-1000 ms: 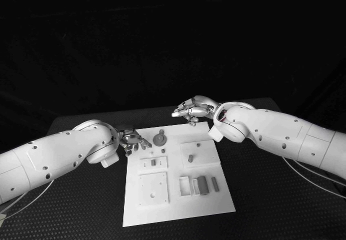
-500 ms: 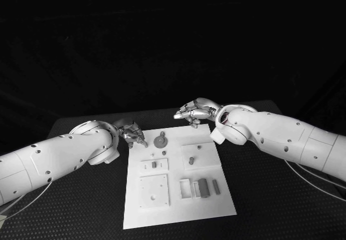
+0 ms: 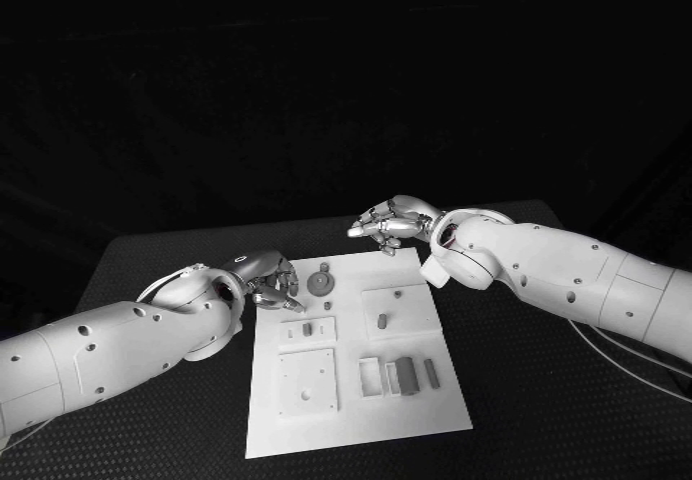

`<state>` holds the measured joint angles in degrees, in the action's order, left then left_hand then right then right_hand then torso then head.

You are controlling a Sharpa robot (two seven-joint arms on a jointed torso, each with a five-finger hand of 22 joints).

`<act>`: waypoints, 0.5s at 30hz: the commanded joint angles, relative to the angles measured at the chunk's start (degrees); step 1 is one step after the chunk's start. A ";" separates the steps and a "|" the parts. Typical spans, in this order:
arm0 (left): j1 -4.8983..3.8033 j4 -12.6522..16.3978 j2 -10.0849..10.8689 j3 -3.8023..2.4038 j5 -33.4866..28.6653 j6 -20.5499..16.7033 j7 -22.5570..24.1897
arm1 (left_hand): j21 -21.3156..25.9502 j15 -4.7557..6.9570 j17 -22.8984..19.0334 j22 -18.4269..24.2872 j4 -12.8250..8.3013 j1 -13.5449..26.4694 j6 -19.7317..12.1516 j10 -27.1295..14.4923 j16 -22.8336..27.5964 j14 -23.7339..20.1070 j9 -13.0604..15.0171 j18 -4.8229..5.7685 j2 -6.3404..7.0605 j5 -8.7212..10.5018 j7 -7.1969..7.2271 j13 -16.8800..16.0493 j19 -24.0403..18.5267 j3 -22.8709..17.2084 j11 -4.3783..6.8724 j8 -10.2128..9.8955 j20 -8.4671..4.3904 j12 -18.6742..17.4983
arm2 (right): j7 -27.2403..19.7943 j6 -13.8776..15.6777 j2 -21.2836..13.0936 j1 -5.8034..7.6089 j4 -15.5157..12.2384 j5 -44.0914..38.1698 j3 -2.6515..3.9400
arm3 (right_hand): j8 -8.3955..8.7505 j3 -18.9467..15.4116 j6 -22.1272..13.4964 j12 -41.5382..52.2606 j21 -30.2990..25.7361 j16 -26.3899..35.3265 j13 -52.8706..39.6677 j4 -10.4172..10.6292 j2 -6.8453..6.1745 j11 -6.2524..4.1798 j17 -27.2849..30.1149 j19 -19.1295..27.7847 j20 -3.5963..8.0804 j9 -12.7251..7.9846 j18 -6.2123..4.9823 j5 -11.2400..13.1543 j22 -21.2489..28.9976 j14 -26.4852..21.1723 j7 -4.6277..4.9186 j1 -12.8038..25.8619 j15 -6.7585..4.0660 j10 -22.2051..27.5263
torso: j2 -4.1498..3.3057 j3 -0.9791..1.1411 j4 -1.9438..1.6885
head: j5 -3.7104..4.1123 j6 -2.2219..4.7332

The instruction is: Assemble the parts on the task board

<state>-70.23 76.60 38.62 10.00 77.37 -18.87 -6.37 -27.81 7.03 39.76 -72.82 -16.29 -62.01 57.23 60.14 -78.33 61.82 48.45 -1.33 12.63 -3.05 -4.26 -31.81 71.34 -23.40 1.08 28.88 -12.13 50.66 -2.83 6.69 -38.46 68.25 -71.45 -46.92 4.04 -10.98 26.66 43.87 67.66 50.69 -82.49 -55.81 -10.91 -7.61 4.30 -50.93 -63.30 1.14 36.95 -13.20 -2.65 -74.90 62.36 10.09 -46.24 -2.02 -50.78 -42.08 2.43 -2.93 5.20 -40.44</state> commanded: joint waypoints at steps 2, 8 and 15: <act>0.58 0.57 0.00 0.43 4.40 -3.51 4.25 | -1.19 0.90 0.56 -1.40 -0.05 -0.13 -0.14 0.06 -1.56 0.15 1.37 -1.56 0.16 0.29 0.81 -0.91 0.68 0.92 0.80 2.16 -0.50 1.51 | -0.38 0.01 0.04 -0.08 -0.01 -0.18 0.01 | 0.23 0.06 -0.09 0.35 -0.31 -0.33 0.05 -0.12 0.42 -0.19 0.06 -0.01 0.37 0.10 -1.80 -0.11 -0.93 -0.41 0.49 -0.29 -0.11 0.36 | 0.01 0.04 0.00 | 0.11 -0.07; 1.18 0.42 -0.36 1.51 6.21 -3.51 4.05 | -1.98 1.38 0.88 -2.41 -0.16 0.05 -0.09 0.32 -2.73 0.38 2.33 -1.56 0.09 0.28 1.26 -1.51 1.03 1.97 1.28 3.82 -0.96 2.60 | -0.36 -0.01 0.04 -0.15 -0.01 -0.18 0.01 | 0.23 0.03 -0.08 0.36 -0.31 -0.33 0.06 -0.12 0.46 -0.19 0.07 -0.01 0.36 0.10 -1.80 -0.11 -0.93 -0.41 0.49 -0.26 -0.11 0.36 | -0.01 0.02 0.01 | 0.12 -0.15; 2.07 -0.67 -1.32 1.87 7.96 -5.91 4.45 | -2.78 1.93 1.16 -3.05 -0.14 -0.33 0.47 1.04 -3.78 1.07 3.05 -1.67 -0.31 0.28 1.80 -1.99 1.90 2.28 1.84 5.22 -1.39 3.57 | -0.37 -0.03 0.03 -0.19 -0.04 -0.18 0.01 | 0.23 -0.04 -0.09 0.37 -0.30 -0.34 0.08 -0.12 0.52 -0.18 0.07 -0.01 0.34 0.10 -1.80 -0.11 -0.94 -0.40 0.50 -0.18 -0.10 0.36 | -0.02 0.07 0.05 | 0.18 -0.24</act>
<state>-68.23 76.05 37.54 11.89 83.03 -22.06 -3.34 -30.45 8.81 40.86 -74.94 -16.41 -62.04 57.62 61.22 -81.88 62.84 51.45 -1.34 12.60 -3.05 -2.64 -33.75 72.82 -21.32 2.58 33.90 -13.61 53.91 -2.82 6.75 -38.46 68.10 -71.44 -46.92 4.04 -10.98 26.66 43.87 67.88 50.69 -82.49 -55.82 -10.91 -7.61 4.30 -50.93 -63.30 1.14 36.99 -13.20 -2.65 -74.90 62.37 10.09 -46.24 -2.03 -50.78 -42.08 2.49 -2.89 5.31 -40.65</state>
